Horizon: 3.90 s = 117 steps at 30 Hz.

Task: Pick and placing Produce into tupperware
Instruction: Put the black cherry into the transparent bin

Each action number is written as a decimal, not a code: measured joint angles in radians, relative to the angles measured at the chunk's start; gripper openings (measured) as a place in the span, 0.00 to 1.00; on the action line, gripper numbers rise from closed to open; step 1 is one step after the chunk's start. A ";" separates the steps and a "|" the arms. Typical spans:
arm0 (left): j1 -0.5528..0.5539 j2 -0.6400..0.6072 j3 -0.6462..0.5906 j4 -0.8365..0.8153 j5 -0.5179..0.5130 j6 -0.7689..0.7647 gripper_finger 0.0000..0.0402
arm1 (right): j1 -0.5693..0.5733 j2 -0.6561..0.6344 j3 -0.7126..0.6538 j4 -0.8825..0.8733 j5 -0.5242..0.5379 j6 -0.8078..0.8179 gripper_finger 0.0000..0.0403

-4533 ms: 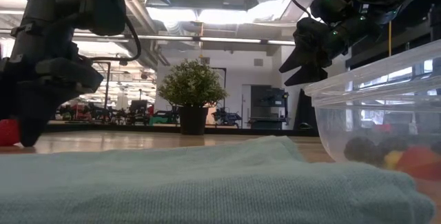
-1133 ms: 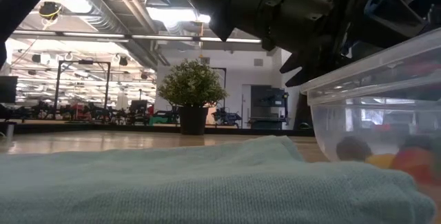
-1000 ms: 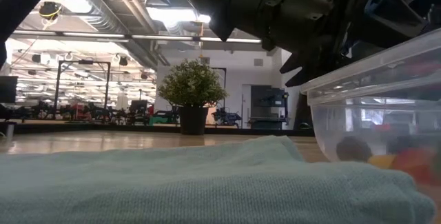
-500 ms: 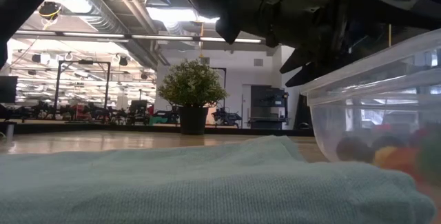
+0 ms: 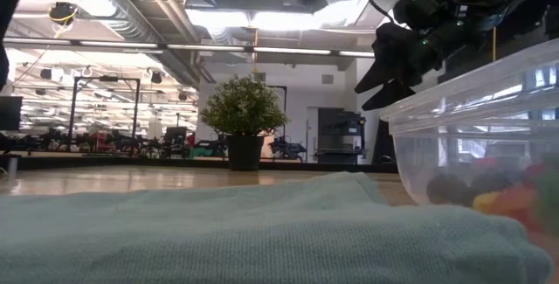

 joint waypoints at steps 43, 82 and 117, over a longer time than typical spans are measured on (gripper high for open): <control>0.098 -0.480 -0.703 -1.167 -0.222 -0.192 0.68 | 0.002 0.000 0.000 0.037 0.089 0.053 0.64; 0.179 -0.130 -0.885 -1.008 -0.271 0.208 0.59 | 0.002 0.000 0.000 0.084 0.091 0.083 0.64; 0.167 0.010 -0.949 -0.850 -0.261 0.253 0.54 | 0.001 0.000 0.000 0.085 0.091 0.050 0.64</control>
